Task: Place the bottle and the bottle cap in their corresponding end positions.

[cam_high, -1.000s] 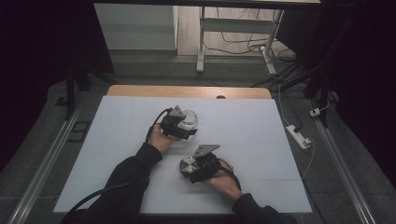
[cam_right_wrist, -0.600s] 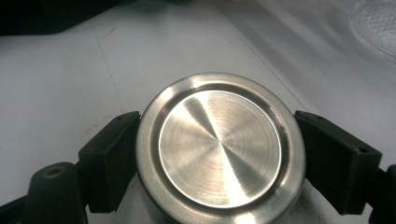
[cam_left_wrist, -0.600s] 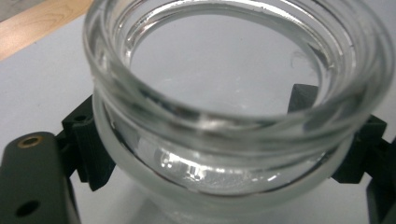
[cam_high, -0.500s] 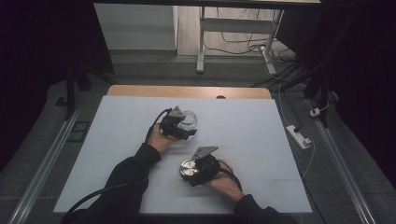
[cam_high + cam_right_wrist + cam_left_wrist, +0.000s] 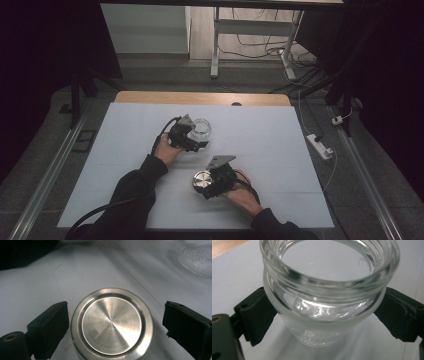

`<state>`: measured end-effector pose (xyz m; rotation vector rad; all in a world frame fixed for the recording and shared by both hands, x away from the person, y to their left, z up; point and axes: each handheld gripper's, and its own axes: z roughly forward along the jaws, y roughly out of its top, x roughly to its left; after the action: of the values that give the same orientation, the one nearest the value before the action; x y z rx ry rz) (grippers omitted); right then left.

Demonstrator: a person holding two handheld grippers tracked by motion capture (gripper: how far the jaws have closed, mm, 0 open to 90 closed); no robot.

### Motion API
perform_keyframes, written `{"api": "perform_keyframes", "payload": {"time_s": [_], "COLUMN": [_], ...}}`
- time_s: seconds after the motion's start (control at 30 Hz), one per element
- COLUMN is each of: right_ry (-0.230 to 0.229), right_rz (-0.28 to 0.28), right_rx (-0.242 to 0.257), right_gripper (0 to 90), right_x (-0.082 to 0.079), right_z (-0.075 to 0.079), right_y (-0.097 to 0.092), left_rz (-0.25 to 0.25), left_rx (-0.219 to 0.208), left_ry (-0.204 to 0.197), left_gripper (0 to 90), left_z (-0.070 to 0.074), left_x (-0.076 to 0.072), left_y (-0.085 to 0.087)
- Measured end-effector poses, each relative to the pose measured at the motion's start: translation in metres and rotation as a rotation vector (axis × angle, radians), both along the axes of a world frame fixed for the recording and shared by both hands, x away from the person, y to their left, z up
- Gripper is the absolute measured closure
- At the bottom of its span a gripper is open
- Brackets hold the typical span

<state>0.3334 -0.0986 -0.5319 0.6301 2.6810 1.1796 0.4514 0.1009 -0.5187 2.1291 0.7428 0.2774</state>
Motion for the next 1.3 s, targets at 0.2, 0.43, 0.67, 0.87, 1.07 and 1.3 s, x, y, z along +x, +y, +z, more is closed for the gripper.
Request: {"api": "perform_keyframes", "payload": {"time_s": [0.2,0.43,0.67,0.87,1.07,1.3], "right_ry": [-0.005,0.0,0.015,0.015,0.007,0.002], "right_rz": [-0.011,-0.026,-0.036,-0.029,-0.03,-0.035], "right_rx": [0.004,0.041,0.076,0.091,0.105,0.114], "right_gripper": [5.2,3.1,2.1,0.8,0.6,0.6], "right_x": [0.0,-0.001,-0.001,-0.004,-0.008,-0.009], "right_z": [0.003,0.009,0.015,0.02,0.025,0.03], "right_y": [-0.001,-0.007,-0.015,-0.018,-0.023,-0.029], "left_rz": [-0.001,-0.005,0.004,-0.001,-0.02,-0.052], "left_rx": [0.009,-0.006,-0.032,-0.037,-0.053,-0.08], "left_ry": [0.017,0.05,0.06,0.061,0.065,0.07], "left_gripper": [2.4,0.0,0.0,0.0,0.0,0.0], "left_z": [0.002,0.003,0.007,0.01,0.012,0.016], "left_x": [-0.002,-0.008,-0.016,-0.027,-0.04,-0.059], "left_y": [0.0,0.005,0.01,0.014,0.017,0.019]}}
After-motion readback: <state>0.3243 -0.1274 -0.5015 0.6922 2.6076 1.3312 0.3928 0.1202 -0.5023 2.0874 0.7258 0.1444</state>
